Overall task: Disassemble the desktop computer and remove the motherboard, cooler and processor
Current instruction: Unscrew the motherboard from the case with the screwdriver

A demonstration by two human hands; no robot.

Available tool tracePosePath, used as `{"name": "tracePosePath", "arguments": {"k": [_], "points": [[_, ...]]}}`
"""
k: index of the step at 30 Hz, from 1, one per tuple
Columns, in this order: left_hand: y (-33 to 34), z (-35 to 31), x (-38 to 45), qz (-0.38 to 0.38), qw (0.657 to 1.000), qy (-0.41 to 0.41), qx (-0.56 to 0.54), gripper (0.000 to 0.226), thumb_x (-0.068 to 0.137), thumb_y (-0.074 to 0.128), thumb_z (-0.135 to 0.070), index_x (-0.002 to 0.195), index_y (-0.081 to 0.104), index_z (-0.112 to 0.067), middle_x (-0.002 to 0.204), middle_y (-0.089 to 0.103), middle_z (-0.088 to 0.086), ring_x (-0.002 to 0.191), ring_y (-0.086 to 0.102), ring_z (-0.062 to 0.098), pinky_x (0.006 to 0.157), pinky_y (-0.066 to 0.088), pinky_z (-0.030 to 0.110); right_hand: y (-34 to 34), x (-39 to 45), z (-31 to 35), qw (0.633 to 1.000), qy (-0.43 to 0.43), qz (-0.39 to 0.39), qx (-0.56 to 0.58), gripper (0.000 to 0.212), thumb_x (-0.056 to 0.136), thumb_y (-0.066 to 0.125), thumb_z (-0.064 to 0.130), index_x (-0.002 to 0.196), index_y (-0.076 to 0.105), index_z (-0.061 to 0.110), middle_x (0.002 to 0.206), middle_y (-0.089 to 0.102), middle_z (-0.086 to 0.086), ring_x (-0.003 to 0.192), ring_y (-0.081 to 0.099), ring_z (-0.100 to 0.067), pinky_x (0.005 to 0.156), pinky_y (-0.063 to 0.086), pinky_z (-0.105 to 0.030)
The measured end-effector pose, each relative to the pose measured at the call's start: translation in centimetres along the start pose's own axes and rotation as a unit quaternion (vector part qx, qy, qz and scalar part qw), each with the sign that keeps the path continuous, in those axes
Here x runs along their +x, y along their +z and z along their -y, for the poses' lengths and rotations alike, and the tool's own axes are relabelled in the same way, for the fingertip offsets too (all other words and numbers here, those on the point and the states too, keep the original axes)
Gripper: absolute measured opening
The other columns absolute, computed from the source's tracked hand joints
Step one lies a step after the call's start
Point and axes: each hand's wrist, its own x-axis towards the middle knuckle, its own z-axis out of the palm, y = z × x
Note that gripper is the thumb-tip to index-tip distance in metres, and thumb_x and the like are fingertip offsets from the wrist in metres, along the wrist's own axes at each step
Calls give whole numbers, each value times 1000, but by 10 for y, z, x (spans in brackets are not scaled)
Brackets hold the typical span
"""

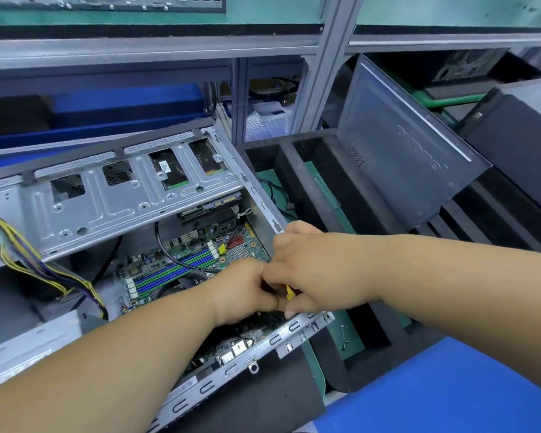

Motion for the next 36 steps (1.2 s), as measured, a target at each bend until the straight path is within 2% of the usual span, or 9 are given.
{"name": "tracePosePath", "arguments": {"k": [5,11,14,17,19,23,28,31,36], "points": [[7,-7,-2,1,998,49,27,32,78,80,-19,61,68,-44,56,59,-28,55,49,-15,58,34,2,-10,-20,1,994,43,-97,-42,27,76,71,50,81,63,24,92,50,4,101,46,-24,92,36,-43],[8,-7,-1,-1,996,59,61,33,79,80,-25,59,64,-45,52,54,-31,52,46,-15,55,31,2,-9,-31,6,990,108,-75,-53,28,78,68,55,86,70,28,102,49,7,108,41,-21,97,24,-37],[7,-7,-2,7,995,62,72,9,79,80,-19,79,73,-24,59,59,-26,57,49,-13,60,36,6,-9,-32,10,990,120,-73,-16,24,79,68,53,86,71,30,97,47,14,106,38,-15,93,18,-35],[4,-9,-5,14,996,65,55,17,79,78,-17,96,76,-19,82,71,-11,74,60,0,74,47,19,-9,-29,13,990,122,-70,1,22,81,67,53,88,70,32,92,42,17,105,34,-10,93,16,-36],[2,-12,-8,25,996,73,40,15,81,77,-18,91,75,-29,86,73,-11,80,63,5,80,48,20,-10,-27,14,991,120,-61,5,22,83,66,51,96,71,35,93,46,18,105,32,-8,94,17,-38],[-2,-14,-12,35,997,63,40,32,83,76,-18,74,67,-48,66,63,-27,65,53,-12,69,40,9,-11,-25,16,993,109,-35,11,23,88,65,44,111,68,42,103,55,19,108,32,-6,97,20,-39],[0,-14,-10,3,997,59,58,24,78,80,-17,67,70,-36,56,59,-27,55,50,-13,60,36,6,-11,-30,16,992,114,-29,51,29,92,59,31,116,66,45,105,57,18,109,36,-6,98,22,-39],[3,-15,-8,-20,994,70,76,27,75,83,-16,68,68,-37,57,59,-34,59,53,-18,62,35,1,-9,-34,18,983,143,-85,75,17,91,59,40,105,66,34,92,56,15,102,38,-8,99,23,-40],[3,-11,-7,-30,996,64,49,26,73,84,-14,71,67,-33,64,64,-21,62,54,-10,64,40,5,-11,-27,21,987,145,-62,31,18,92,60,45,101,69,32,95,61,12,107,39,-9,100,20,-40]]}}
